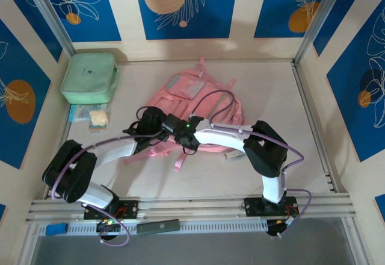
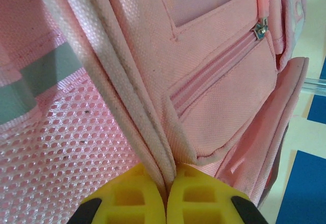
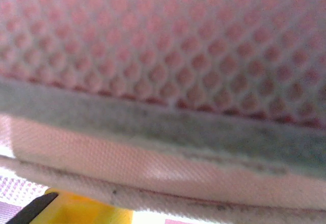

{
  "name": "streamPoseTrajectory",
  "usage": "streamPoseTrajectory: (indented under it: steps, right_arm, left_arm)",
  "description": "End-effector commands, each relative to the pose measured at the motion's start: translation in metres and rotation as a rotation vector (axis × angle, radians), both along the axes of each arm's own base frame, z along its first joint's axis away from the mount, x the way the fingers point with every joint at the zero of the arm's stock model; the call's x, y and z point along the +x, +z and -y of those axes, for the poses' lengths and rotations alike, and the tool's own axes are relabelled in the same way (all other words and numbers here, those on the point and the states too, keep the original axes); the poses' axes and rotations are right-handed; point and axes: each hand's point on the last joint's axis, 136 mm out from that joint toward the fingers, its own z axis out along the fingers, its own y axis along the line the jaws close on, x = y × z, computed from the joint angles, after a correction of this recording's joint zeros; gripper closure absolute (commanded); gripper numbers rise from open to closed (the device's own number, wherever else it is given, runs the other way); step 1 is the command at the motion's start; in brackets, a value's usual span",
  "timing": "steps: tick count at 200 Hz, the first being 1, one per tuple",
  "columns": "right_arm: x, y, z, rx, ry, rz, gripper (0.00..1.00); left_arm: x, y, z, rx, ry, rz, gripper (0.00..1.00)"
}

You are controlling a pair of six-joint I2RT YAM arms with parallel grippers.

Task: Pack the student bag
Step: Zip the student bag at the center of the table.

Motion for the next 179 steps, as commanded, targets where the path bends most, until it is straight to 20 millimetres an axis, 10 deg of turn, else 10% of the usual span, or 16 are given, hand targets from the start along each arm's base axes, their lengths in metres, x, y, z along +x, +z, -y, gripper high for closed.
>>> streamPoseTrajectory:
  steps: [1,105,179]
  right_arm:
    - [0.021,-0.002,-0.003,-0.002,0.006,0.07,0.66]
    - [0.017,0.042,0.013,-0.212,0.197,0.23,0.99]
    - [-0.019,0.037,0.045,-0.239,0.417,0.09,1.0]
  left_arm:
    - [-0.004,0.024,0.012,-0.033,-0.048,0.054,1.0]
    - [0.001,0.023,-0.003,0.035,-0.017,0.067,1.0]
    - [0.037,0.032,-0.043,0.065,-0.005,0.077,1.0]
